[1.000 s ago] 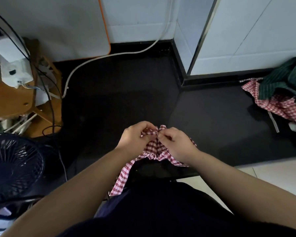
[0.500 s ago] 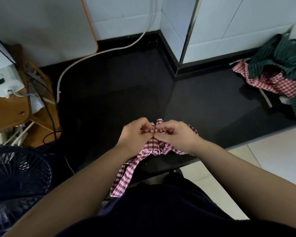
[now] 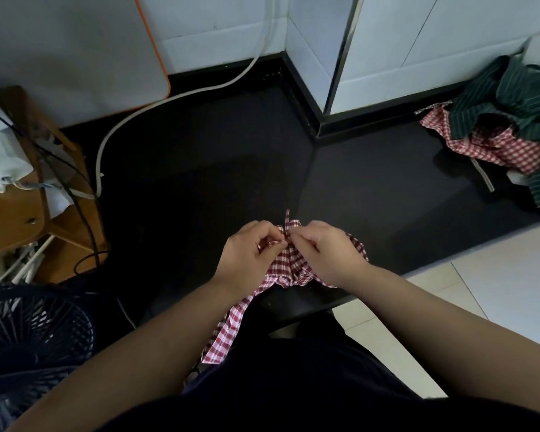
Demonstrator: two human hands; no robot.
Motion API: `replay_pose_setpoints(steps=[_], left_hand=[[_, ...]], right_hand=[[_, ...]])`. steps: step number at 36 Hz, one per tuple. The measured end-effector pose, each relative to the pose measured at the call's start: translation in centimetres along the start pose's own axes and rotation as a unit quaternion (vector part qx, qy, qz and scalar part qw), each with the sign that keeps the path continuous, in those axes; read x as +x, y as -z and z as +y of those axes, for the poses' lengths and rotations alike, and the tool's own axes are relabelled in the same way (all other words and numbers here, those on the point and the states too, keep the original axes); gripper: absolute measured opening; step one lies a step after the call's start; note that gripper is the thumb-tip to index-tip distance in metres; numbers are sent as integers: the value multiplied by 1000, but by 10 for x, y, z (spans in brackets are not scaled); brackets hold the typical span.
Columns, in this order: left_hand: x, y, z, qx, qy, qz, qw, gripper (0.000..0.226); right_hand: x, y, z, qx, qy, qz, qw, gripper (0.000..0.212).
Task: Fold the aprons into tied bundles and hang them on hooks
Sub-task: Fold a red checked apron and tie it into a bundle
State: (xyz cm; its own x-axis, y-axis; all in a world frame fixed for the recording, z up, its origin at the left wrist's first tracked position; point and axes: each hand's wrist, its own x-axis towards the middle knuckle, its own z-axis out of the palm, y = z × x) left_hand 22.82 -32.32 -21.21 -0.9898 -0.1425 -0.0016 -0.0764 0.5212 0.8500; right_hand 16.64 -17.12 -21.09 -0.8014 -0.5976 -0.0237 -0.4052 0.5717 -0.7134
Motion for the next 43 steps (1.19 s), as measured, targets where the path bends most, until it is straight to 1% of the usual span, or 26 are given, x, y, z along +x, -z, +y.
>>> replay_pose_setpoints(steps=[1,3,5,7,10,12,14,16,19,22,25,26,28,30,32,34,35,37,39,43], left_hand=[[0,0,-1,0,-2,2,1000,5],[0,-2,-1,1,-5,3,1000,4],[0,-4,-1,6,-10,1,1000,3],[0,-4,-1,2,0,4,1000,4],[3,-3,-1,-20,41,-9,999,9],[6,-4,2,-28,55,-30,998,10],[7,-5,4,-26,57,-43,997,10],[7,-6,5,-19,55,-51,997,10],[6,-6,4,-12,58,-49,997,10],[6,-4,3,-19,79,-24,996,11],[6,-4,4,-9,78,-15,997,11],[6,-5,5,-3,78,-14,997,12],[5,-5,5,7,79,-11,997,11],[4,-4,4,14,84,-2,996,11],[5,-3,3,14,91,4,996,12],[5,-2,4,23,88,2,996,14],[6,-3,4,30,83,-1,996,14],[7,-4,5,37,77,-4,996,13],[8,-5,6,31,78,-9,996,11],[8,-4,7,23,83,-17,996,10]], right_hand=[[-1,1,1,-26,22,-21,999,23],[-2,4,4,-51,32,-61,996,27],[-1,7,4,-56,29,-83,995,21],[3,11,-1,-38,1,-115,993,13],[13,22,-10,-1,-80,-217,973,19],[17,23,-12,-43,-76,-257,963,21],[17,20,-13,-81,-66,-245,964,29],[14,15,-10,-74,-66,-215,972,33],[8,13,-6,-65,-40,-171,982,30],[2,15,-1,-30,-11,-101,994,22],[-3,18,4,-32,21,-75,996,20],[-5,19,6,-26,23,-69,997,22],[-7,25,8,-3,0,-67,998,23],[-8,32,11,32,-41,-94,994,23],[-10,39,9,59,-71,-137,986,26],[-9,39,5,37,-73,-171,982,20],[-8,38,4,24,-78,-174,981,23],[-6,36,4,38,-107,-153,982,29],[-7,32,2,38,-108,-120,986,29],[-10,20,-1,-48,-22,-75,996,29]])
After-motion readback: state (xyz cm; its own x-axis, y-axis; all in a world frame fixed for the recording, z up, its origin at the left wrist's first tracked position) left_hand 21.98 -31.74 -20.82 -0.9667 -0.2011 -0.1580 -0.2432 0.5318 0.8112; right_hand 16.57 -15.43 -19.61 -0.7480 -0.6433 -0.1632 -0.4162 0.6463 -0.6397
